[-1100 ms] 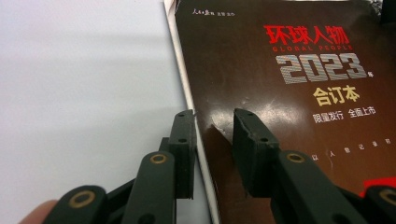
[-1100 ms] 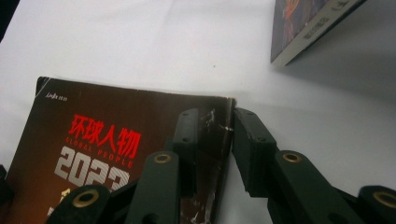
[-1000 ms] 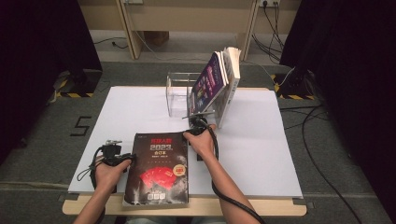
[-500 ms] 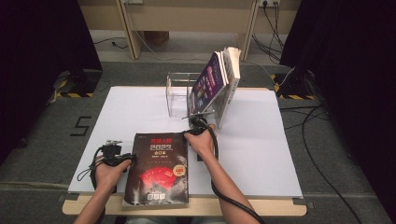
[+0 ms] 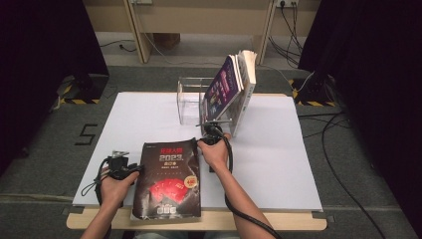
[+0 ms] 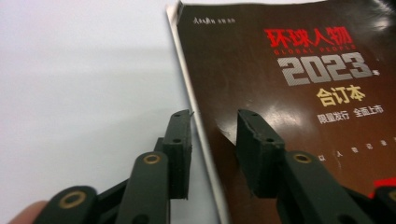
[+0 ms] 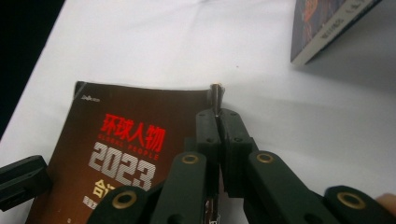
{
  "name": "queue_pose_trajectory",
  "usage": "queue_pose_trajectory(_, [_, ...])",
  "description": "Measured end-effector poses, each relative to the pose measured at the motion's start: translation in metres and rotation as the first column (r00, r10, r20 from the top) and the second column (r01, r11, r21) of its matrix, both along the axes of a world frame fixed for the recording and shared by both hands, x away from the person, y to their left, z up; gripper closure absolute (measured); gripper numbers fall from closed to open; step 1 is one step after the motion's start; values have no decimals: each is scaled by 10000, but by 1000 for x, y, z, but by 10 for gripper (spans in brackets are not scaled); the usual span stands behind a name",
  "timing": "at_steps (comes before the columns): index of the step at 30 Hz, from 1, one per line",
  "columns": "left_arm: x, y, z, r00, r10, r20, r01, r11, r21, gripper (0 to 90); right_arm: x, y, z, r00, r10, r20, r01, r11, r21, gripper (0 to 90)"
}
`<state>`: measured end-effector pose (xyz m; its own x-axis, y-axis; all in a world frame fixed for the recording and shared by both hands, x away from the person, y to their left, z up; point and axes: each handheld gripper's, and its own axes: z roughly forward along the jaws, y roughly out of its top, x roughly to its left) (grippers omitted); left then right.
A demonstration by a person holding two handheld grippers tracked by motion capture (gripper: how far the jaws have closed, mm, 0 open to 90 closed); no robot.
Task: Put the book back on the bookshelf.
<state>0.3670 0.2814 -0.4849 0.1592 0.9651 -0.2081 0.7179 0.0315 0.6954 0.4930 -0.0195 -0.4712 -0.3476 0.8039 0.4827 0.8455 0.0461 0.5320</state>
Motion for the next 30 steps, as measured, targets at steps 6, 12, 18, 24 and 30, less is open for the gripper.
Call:
queue_pose_trajectory(6, [-4, 4, 8, 9984, 165, 543, -161, 9999, -62, 584, -10, 0, 14, 9991, -120, 394, 95, 9980, 625, 881])
queue_pose_trajectory(12, [-6, 10, 8, 9967, 385, 719, -362, 9988, -319, 558, -21, -1, 30, 9915, -139, 1291, 15, 9954, 956, 881])
queue_pose_trajectory(18, [-7, 12, 8, 9955, 508, 798, -475, 9980, -423, 545, -33, -2, 48, 9768, -264, 2126, 25, 9937, 1120, 881])
queue_pose_trajectory(24, [-7, 12, 7, 9953, 499, 833, -465, 9980, -430, 544, -45, -5, 72, 9505, -372, 3086, 21, 9935, 1134, 881])
queue_pose_trajectory(30, [-7, 11, 6, 9955, 471, 818, -436, 9981, -430, 544, -54, -13, 93, 9185, -676, 3897, 225, 9926, 1191, 882])
